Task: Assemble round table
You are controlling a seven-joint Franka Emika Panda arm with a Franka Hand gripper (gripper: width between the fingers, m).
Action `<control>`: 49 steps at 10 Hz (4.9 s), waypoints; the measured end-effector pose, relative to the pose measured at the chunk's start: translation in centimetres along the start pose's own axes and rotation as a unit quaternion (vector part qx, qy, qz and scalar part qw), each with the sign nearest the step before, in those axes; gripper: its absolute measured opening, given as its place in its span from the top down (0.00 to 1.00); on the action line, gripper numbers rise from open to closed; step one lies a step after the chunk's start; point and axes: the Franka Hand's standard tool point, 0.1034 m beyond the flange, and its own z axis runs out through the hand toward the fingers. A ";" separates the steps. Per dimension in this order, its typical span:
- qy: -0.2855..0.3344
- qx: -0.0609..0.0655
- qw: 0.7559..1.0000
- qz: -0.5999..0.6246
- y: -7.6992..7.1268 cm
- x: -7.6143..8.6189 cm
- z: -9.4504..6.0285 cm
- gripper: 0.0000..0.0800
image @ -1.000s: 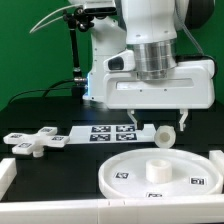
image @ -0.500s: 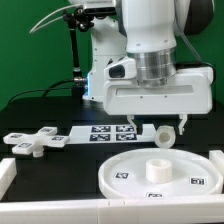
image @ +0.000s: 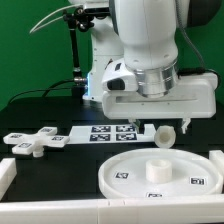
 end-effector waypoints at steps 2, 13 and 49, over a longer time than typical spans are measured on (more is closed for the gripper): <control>-0.058 -0.003 0.998 0.001 0.1 -0.3 0.2 0.19; -0.222 -0.015 0.975 0.003 0.4 -0.9 3.9 0.19; 0.404 -0.049 0.886 -0.221 -1.6 7.2 -12.0 0.49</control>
Offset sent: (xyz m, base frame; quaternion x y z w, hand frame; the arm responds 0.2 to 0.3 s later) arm 0.0000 0.0000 0.0000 0.0000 -0.1938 0.0000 0.9810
